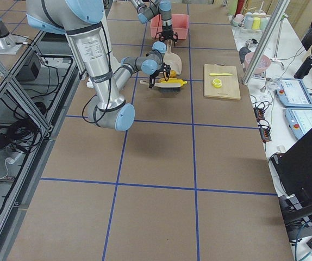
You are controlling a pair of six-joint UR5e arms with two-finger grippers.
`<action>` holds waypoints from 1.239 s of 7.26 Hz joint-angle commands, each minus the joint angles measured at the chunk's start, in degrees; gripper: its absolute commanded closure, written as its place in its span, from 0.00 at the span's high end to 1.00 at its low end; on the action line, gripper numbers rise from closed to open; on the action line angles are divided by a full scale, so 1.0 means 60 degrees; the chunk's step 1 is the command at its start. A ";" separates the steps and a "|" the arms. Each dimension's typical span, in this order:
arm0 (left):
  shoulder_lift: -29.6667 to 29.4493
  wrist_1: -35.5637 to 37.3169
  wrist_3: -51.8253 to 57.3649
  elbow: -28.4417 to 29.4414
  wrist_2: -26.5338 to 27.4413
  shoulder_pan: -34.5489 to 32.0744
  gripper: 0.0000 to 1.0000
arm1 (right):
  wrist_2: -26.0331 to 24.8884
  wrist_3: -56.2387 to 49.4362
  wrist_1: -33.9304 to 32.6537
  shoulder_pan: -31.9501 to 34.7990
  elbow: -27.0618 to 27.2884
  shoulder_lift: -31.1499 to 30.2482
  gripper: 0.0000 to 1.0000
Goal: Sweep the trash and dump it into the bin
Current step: 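Sweep the corn, ginger and nugget into the dustpan with the right gripper's brush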
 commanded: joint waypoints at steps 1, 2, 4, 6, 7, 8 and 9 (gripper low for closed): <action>-0.0044 0.0007 0.0011 0.0078 -0.0075 0.0009 0.94 | -0.0009 0.0414 0.0410 -0.0056 -0.0308 0.0350 0.00; -0.0030 0.0007 0.0055 0.0078 -0.0061 0.0009 0.94 | -0.0009 0.0576 0.0600 -0.0070 -0.0629 0.0628 0.00; -0.0030 0.0007 0.0055 0.0078 -0.0061 -0.0006 0.93 | -0.0038 0.0927 0.1201 -0.0085 -0.0866 0.0762 0.00; -0.0015 0.0094 0.0070 0.0092 -0.0220 -0.0094 0.93 | -0.0096 0.1366 0.1523 -0.0246 -0.0867 0.0937 0.00; -0.0015 0.0385 0.0070 0.0121 -0.0396 -0.0065 0.93 | -0.0328 0.1542 0.1525 -0.0449 -0.0881 0.1098 0.00; -0.0030 0.0417 0.0070 0.0136 -0.0586 -0.0065 0.93 | -0.0606 0.1704 0.1554 -0.0625 -0.0881 0.1172 0.00; -0.0015 0.0432 0.0055 0.0136 -0.0704 -0.0065 0.93 | -0.0696 0.1952 0.2033 -0.0729 -0.0997 0.1173 0.00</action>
